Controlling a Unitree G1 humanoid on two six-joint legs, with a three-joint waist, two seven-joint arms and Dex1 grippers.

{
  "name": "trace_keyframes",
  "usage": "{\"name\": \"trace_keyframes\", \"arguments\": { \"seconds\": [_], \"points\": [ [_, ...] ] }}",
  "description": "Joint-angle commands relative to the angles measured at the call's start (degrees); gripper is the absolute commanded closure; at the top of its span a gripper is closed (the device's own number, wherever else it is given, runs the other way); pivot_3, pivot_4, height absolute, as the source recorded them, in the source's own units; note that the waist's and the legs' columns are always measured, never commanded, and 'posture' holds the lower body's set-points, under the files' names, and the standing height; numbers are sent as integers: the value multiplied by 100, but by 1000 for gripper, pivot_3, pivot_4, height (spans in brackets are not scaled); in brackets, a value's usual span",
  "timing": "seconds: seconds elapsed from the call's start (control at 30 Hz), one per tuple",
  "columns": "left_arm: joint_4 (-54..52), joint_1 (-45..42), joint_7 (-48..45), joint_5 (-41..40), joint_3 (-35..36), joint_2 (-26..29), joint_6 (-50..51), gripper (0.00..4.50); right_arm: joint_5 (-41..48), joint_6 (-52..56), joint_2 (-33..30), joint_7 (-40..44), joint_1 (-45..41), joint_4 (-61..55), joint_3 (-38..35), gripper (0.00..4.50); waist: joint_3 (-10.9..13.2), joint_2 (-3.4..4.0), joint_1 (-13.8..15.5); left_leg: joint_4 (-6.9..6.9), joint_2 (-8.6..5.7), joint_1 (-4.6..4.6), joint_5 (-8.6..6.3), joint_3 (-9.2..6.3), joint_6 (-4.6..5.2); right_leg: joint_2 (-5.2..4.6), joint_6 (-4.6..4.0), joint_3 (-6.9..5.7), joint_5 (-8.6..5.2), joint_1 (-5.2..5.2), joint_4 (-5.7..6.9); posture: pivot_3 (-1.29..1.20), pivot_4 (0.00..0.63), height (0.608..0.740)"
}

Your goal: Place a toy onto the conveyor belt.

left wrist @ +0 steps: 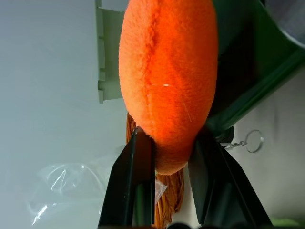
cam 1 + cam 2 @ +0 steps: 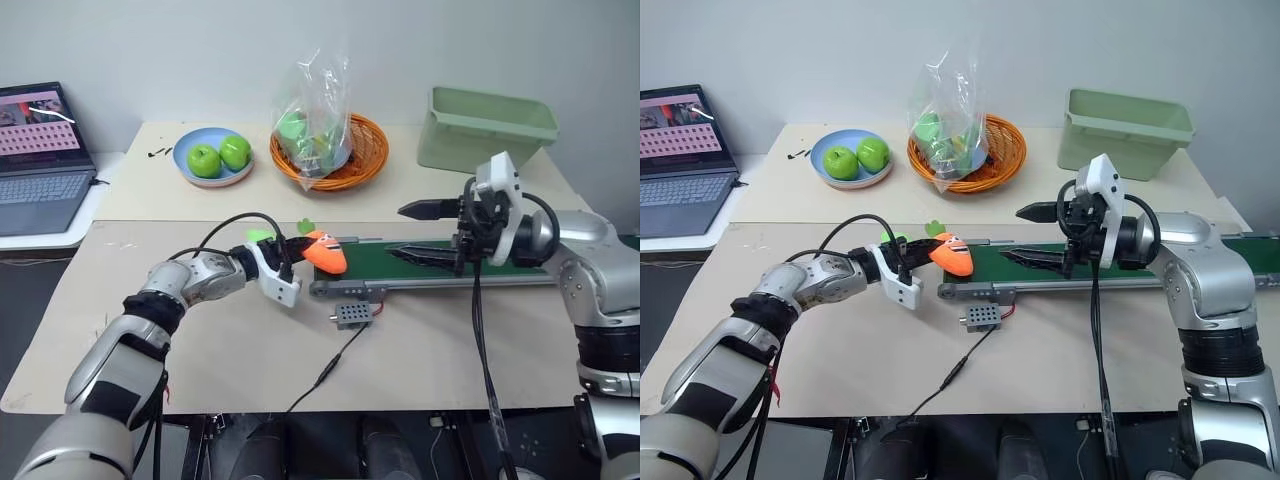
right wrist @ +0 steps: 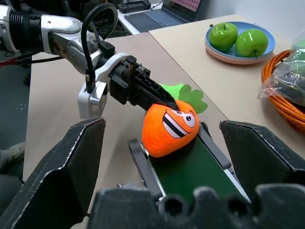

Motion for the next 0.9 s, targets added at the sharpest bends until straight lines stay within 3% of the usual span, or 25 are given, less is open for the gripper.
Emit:
{"name": "trace_keyframes", "arguments": {
  "seconds": [0.03,0.1,0.2,0.47,0.7,0.83,0.9],
  "points": [
    [308,-325,277,24,-146,-125,1,3505,133,45,-149,-71,-26,-257,-270,0,0,0,3,2,0,-1,0,0,0,0,0,0,0,0,0,0,150,740],
    [458,-416,308,-8,-210,-182,-27,3505,155,53,-178,-100,8,-286,-290,0,0,-1,-3,2,0,-2,0,0,0,0,0,0,0,0,-1,0,150,740],
    [705,-496,77,-322,-196,-273,-240,2760,177,70,-217,-146,88,-345,-324,0,-1,-1,-2,3,0,-2,0,0,0,0,0,0,0,0,-1,0,150,740],
    [706,-581,-259,-723,-133,-111,-563,12,164,4,-202,-246,172,-351,-289,0,-1,-2,-8,7,0,-2,0,0,0,0,0,1,0,0,2,0,150,740],
    [545,-394,-1076,-1647,269,123,-377,12,110,-67,-171,-177,56,-223,-179,0,-1,-2,-8,9,0,-2,0,-1,0,0,0,1,0,0,4,0,150,740],
    [26,234,-3308,-4033,961,-55,408,12,79,-109,-241,-77,6,-162,-147,0,-2,0,-20,14,0,-3,-1,0,1,0,0,2,0,0,5,0,150,740],
    [-1009,835,-4939,-5749,1286,-86,1760,12,56,-126,-287,4,-46,-120,-114,0,-2,0,-34,20,2,-4,-1,-3,2,0,0,2,0,0,7,0,150,740]
  ]
}}
